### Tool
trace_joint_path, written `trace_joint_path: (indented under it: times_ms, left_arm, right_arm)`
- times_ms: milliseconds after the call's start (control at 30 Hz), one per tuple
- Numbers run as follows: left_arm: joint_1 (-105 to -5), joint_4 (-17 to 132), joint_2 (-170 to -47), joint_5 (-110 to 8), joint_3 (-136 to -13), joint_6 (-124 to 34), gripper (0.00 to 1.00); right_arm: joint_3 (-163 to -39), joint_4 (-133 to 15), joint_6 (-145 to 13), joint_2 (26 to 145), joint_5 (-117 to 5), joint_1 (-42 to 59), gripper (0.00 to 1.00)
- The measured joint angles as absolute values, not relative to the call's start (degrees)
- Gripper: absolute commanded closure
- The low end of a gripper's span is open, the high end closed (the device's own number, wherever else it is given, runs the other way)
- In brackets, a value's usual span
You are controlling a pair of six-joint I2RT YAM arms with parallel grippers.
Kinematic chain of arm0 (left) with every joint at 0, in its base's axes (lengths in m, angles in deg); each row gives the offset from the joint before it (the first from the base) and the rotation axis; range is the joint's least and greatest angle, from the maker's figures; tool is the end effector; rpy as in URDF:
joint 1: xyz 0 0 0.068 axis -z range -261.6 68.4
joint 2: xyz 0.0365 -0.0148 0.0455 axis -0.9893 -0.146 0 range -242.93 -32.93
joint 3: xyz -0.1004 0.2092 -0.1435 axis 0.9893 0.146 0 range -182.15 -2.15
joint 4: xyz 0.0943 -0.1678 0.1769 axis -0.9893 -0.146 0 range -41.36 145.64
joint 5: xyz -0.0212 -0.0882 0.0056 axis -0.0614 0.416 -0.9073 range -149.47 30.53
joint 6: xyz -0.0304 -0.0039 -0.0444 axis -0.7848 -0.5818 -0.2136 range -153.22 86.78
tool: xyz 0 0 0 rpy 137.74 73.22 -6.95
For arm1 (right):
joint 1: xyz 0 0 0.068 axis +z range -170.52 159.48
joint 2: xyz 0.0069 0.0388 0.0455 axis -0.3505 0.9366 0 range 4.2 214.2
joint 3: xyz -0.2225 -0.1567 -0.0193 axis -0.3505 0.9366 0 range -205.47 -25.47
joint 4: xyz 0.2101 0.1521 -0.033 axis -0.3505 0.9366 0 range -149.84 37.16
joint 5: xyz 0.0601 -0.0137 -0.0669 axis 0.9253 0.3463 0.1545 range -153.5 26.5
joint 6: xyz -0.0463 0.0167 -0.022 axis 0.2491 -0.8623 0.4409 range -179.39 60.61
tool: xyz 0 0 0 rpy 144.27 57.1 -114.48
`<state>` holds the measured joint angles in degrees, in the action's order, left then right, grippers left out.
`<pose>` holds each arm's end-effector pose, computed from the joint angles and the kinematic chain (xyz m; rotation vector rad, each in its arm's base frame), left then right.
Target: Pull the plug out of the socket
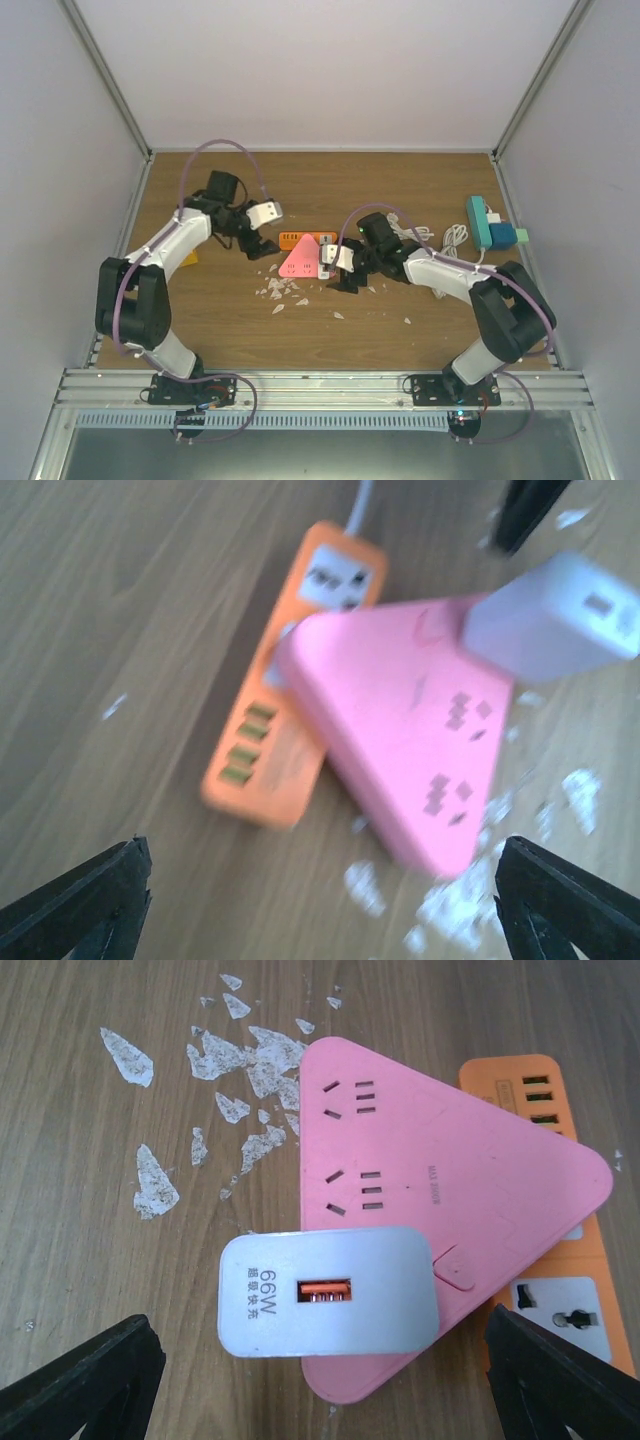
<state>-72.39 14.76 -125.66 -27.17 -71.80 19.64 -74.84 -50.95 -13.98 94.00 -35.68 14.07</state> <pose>0.3199 -0.0710 0.2428 1.4223 2.0412 -0.4538 0.2486 0.1916 0.1842 -1.6754 1.6612 0.4970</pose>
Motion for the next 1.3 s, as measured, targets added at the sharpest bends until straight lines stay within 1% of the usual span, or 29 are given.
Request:
trace_joint_path:
  times_ms: [200, 300, 367, 533, 767, 867, 1067, 1300]
  left_arm:
    - [-63.15, 24.68, -125.77, -24.99, -66.91, 10.40, 0.09]
    - [-60.06, 29.62, -126.99, -26.65, -65.51, 7.18, 0.11]
    - [-58.88, 32.28, -128.26, -28.72, -64.83, 5.46, 0.14]
    - [-58.32, 36.46, -131.25, -33.31, -64.35, 2.24, 0.16]
    - [-56.20, 39.19, -132.30, -36.02, -61.57, 1.24, 0.19]
    - [-55.71, 40.44, -132.56, -37.62, -60.87, 1.06, 0.20]
    - [-55.15, 41.07, -133.24, -39.22, -60.74, 0.71, 0.23]
    - [-53.66, 42.84, -133.44, -40.75, -60.52, 0.67, 0.25]
  right_arm:
    - [-75.78, -51.55, -13.24, 97.28, -35.31, 14.09, 0.15]
    - [-75.80, -52.22, -13.11, 97.91, -35.64, 14.20, 0.16]
    - [-75.80, -52.88, -13.11, 98.04, -36.08, 14.36, 0.19]
    - [-75.84, -54.28, -12.74, 98.41, -36.67, 14.92, 0.30]
    - [-76.00, -54.89, -12.69, 98.81, -37.04, 15.54, 0.51]
    - [-76.08, -54.87, -12.78, 98.79, -36.97, 15.58, 0.56]
    - [-76.10, -54.58, -12.74, 98.59, -37.08, 15.56, 0.63]
    - [-75.60, -53.58, -12.78, 97.39, -38.35, 15.41, 0.65]
